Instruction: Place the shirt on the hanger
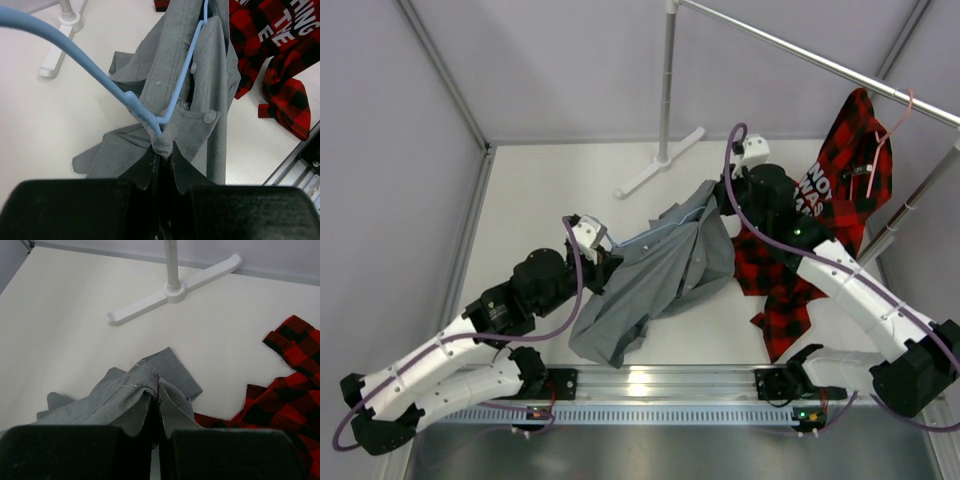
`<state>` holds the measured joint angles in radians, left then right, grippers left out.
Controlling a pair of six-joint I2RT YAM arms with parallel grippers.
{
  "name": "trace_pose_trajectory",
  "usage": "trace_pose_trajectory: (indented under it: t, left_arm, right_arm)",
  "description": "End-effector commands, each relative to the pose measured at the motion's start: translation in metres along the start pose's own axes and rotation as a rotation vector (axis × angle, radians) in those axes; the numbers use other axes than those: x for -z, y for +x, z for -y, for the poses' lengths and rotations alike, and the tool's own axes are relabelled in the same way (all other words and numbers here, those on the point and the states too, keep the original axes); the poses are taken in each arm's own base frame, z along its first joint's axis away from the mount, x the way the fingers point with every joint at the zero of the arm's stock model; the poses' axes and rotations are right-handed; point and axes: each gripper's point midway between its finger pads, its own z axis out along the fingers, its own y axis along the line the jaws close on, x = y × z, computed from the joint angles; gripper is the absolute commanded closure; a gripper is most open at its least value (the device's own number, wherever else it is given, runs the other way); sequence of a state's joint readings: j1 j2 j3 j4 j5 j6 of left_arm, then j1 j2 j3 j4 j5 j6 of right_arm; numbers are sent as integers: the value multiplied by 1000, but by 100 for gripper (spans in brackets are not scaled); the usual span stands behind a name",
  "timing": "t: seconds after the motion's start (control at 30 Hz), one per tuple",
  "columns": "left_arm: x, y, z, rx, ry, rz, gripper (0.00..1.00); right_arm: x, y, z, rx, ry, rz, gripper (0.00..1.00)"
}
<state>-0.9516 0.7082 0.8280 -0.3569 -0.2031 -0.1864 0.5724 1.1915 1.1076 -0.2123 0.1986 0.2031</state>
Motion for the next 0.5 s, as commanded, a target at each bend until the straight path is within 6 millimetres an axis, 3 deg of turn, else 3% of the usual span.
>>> trace_pose_trajectory:
  t: [0.0, 0.07, 0.27, 0.3, 0.37, 0.4, 0.47]
  left_arm:
    - [-6, -12, -1, -3, -16, 37, 100]
    - [-11, -8, -10, 9, -78, 13, 100]
    - [-23, -32, -34, 86, -281, 30, 100]
    - [-26, -40, -38, 96, -315, 53, 100]
    - [-26, -71, -36, 117, -320, 124, 100]
    - [-30, -85, -35, 115, -322, 160, 100]
    - [-29, -120, -28, 123, -296, 237, 100]
  right_arm:
    - [13, -42, -10, 16, -79, 95, 100]
    - [28, -44, -25, 11, -176, 123, 100]
    - [70, -41, -56, -64, -395, 206, 100]
    - [81, -29, -58, -80, -422, 211, 100]
    - [103, -34, -66, -136, -486, 275, 100]
    - [101, -12, -69, -155, -500, 240, 100]
    - [109, -6, -73, -226, -524, 257, 100]
